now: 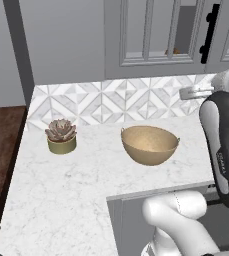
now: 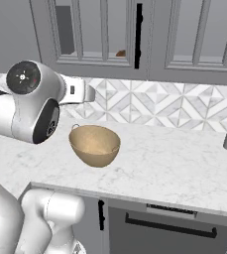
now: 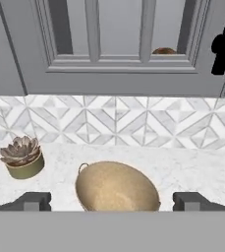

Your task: Open the cabinet, pick up the bread from the cabinet and place it in the basket. Then move the basket to the dining counter.

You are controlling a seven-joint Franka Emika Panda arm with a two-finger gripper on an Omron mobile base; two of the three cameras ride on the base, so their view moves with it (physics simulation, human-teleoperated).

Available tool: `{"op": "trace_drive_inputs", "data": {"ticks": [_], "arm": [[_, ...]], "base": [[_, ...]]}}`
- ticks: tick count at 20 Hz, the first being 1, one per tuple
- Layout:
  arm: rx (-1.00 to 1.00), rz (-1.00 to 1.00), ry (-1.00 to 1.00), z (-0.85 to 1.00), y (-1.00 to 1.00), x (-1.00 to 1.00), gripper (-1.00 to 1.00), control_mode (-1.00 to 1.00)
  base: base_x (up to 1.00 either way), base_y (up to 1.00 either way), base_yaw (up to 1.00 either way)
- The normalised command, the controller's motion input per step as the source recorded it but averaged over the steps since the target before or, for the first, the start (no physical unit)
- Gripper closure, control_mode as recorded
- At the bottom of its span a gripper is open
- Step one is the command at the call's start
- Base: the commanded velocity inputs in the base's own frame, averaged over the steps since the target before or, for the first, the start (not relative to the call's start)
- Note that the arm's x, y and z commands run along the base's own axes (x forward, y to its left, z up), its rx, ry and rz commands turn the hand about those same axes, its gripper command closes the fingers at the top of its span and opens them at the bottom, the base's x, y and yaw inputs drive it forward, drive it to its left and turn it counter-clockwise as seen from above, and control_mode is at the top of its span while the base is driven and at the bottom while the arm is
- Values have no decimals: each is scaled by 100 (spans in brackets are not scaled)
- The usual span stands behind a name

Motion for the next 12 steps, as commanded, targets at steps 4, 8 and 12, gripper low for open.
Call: {"op": "trace_drive_inputs", "data": {"ticks": [4,8,12], "arm": [[10,-2,-11,55,-65,0,-100,-100],[11,-11,1,53,-56,0,-100,-100],[6,-4,5,53,-31,6,-100,-100]], "base": [[0,0,0],[0,0,0],[0,0,0]]}}
